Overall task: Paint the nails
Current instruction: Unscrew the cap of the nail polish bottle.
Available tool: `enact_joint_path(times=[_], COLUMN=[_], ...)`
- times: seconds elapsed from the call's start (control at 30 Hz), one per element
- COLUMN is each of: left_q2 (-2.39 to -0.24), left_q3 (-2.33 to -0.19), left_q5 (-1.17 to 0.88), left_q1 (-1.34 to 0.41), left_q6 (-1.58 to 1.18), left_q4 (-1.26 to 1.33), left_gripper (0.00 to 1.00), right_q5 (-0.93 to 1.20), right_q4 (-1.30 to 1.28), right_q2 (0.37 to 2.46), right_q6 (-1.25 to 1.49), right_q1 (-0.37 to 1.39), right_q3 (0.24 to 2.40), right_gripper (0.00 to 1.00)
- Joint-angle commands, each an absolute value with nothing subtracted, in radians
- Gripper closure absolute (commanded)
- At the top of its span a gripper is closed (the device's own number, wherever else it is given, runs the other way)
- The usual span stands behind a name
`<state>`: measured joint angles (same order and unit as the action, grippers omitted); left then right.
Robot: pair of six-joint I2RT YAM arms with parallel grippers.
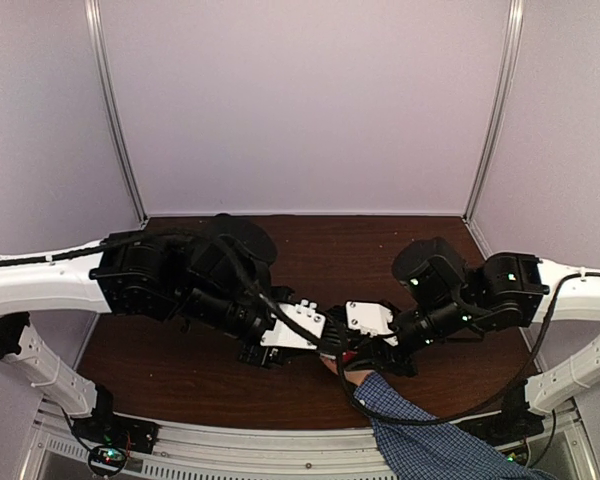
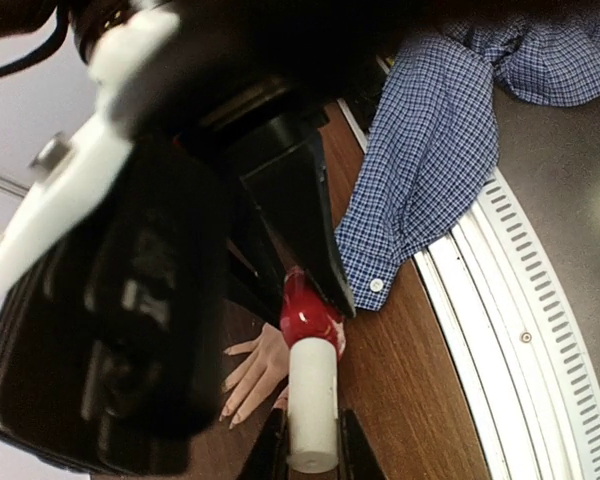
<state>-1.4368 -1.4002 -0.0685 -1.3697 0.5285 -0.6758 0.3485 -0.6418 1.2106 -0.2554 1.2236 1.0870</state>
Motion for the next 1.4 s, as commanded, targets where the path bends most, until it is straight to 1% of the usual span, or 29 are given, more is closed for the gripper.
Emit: enact_joint_path(times=[0.0, 0.17, 0.4, 0.67, 0.93, 1.17, 1.37], left_q2=[-1.490, -1.497, -1.504, -1.523, -1.559, -1.582, -1.585], left_q3=[-1.449, -1.457, -1.462, -1.496, -1.548, -1.573, -1.592], left_q5=[-0.033, 0.012, 0.064, 0.070, 0.097, 0.111, 0.084], left_q1=[-1.350, -1.331, -1.305, -1.283, -1.262, -1.255, -1.227], left_q6=[0.393, 0.324, 0.193, 0.049, -0.119, -0.225, -0.345], left_q4=[-0.641, -0.628, -0.586, -0.579, -0.613, -0.615, -0.618], left_gripper=[1.00, 1.00, 1.00, 1.00, 1.00, 1.00, 1.00], right_q5=[0.164, 0.017, -0.131, -0.269, -0.453, -0.549, -0.569], right_q4=[-0.524, -0.494, -0.447, -0.411, -0.350, -0.311, -0.311], right_q2=[1.179, 1.166, 1.142, 1.141, 1.151, 1.157, 1.173], right_q6=[-0.272, -0.291, -0.319, -0.362, -0.425, -0.455, -0.459], right_q1=[1.264, 1.298, 1.334, 1.389, 1.461, 1.483, 1.485], right_q3=[1.096, 1.080, 1.054, 1.035, 1.010, 0.998, 0.996], right_gripper=[1.00, 1.00, 1.00, 1.00, 1.00, 1.00, 1.00])
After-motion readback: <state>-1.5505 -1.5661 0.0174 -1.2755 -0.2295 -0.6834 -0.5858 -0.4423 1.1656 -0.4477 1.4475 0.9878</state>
